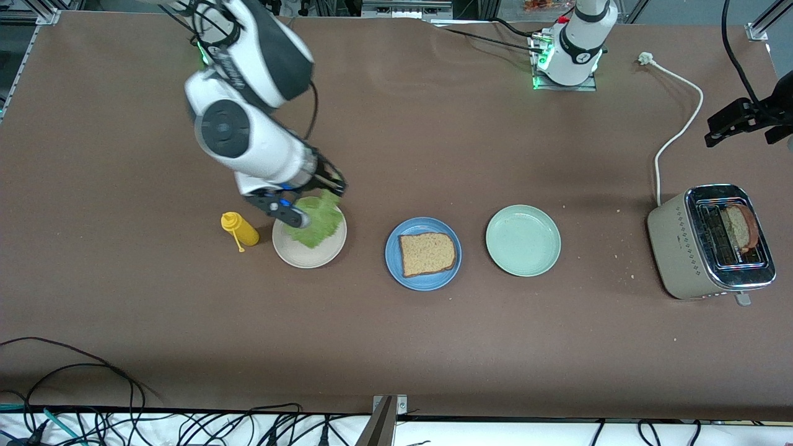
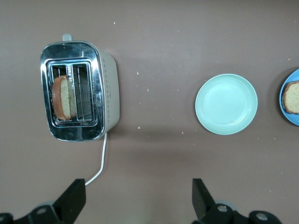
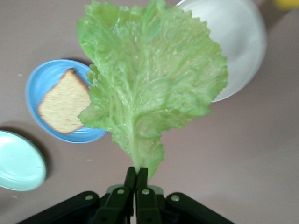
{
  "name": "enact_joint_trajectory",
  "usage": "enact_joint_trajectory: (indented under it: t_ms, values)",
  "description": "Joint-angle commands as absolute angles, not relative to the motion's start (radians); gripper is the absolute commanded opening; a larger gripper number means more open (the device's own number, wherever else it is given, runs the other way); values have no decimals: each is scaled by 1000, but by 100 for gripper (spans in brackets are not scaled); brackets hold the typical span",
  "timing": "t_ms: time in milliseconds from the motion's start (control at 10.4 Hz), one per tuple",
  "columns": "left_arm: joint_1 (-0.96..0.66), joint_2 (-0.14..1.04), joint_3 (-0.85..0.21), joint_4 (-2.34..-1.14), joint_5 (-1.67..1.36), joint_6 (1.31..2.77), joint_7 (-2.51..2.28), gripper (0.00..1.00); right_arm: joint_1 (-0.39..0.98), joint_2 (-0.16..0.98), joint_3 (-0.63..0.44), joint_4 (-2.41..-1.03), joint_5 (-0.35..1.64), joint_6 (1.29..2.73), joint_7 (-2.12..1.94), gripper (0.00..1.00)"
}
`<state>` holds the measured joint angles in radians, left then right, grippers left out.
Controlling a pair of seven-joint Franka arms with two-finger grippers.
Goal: Make sandwich in blue plate with both arms
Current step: 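Lift the lettuce leaf with the right gripper toward the blue plate, then lower the lettuce onto the bread and open the right gripper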
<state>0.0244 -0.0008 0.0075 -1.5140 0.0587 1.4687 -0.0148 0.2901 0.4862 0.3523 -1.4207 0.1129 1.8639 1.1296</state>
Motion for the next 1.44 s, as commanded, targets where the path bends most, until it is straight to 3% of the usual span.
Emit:
enact_joint_trajectory:
  t_ms: [0, 383, 670, 1149, 1245, 1340]
  values:
    - [31, -3, 2, -1513, 92, 1459, -17, 100, 423, 619, 348, -1404, 118, 2136, 1392, 0]
    - [28, 0, -5, -1511, 92, 1460, -20, 100, 475, 770, 348, -1368, 117, 2469, 1672, 0]
    - [18, 0, -11, -1508, 92, 1460, -20, 100, 503, 856, 348, -1263, 112, 2604, 1690, 0]
    - [15, 0, -11, -1508, 92, 1459, -20, 100, 532, 936, 344, -1273, 7, 2707, 1648, 0]
    - [15, 0, -12, -1508, 94, 1459, -20, 100, 535, 945, 344, -1273, -8, 2709, 1644, 17]
    - [15, 0, -15, -1508, 94, 1459, -20, 100, 540, 945, 344, -1275, -8, 2709, 1649, 88]
